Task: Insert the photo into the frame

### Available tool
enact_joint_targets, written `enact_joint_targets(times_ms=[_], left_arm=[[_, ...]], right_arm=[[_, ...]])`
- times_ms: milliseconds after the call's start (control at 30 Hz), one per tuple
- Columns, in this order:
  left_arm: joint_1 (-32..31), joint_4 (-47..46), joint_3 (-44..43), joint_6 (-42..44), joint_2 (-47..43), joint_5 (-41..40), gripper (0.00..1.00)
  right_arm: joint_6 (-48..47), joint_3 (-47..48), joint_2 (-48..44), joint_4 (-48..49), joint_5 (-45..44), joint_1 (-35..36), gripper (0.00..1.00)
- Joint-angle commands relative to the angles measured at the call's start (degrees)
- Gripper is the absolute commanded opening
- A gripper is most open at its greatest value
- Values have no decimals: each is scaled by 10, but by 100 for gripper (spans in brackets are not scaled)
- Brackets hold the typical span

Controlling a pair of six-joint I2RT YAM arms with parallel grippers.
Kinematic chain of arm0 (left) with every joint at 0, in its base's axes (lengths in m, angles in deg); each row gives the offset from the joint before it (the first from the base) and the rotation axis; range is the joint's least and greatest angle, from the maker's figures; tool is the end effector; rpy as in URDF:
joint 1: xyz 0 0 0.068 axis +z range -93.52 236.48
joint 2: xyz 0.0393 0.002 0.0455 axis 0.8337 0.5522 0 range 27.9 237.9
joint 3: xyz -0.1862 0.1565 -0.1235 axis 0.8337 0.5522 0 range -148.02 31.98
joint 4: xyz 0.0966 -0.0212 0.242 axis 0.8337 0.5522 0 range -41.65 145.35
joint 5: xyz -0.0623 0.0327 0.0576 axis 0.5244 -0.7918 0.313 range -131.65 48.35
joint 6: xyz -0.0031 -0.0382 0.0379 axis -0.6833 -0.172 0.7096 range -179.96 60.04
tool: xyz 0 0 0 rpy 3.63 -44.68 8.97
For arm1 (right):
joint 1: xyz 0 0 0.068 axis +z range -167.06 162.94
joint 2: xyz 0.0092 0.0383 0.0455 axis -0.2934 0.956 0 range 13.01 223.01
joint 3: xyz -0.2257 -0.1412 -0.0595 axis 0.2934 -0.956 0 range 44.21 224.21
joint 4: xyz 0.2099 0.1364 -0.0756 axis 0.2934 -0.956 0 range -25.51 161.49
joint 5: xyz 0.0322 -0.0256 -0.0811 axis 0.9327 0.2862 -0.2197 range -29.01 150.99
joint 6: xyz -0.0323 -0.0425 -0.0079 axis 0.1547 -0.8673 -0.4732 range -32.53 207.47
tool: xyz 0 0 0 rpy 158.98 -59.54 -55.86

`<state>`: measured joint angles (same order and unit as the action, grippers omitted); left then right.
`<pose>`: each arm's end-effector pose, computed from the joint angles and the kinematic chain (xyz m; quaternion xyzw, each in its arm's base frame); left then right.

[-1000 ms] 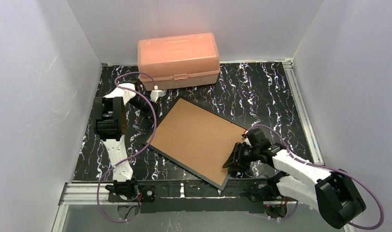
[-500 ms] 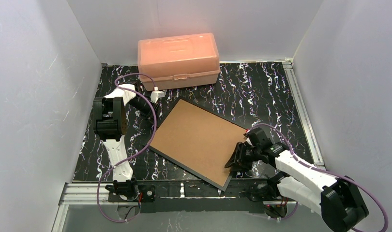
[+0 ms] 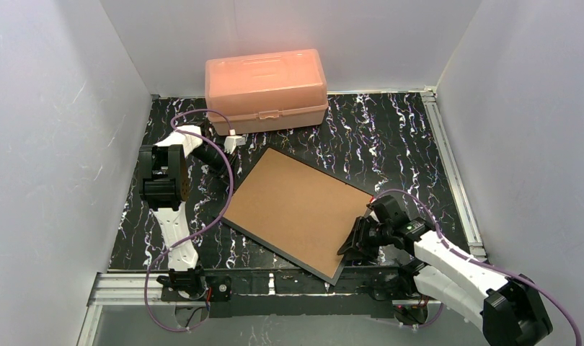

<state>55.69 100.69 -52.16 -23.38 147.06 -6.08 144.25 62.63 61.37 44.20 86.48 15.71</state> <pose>0.3882 -0.0261 0.1498 0.3116 0.8995 -0.2838 0.1148 0.1130 0.0910 0.1512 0.1337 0.9282 0.3441 0.0462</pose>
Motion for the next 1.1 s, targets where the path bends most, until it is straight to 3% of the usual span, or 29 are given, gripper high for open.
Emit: enact_joint_targets(times_ms=[0,1067], left_arm=[[-4,-3,27,21,8,-54,3],[-4,3,34,28,10,-44,0]], right_arm=[[4,-6,11,4,10,4,46],[17,-40,71,88,-21,5,41]])
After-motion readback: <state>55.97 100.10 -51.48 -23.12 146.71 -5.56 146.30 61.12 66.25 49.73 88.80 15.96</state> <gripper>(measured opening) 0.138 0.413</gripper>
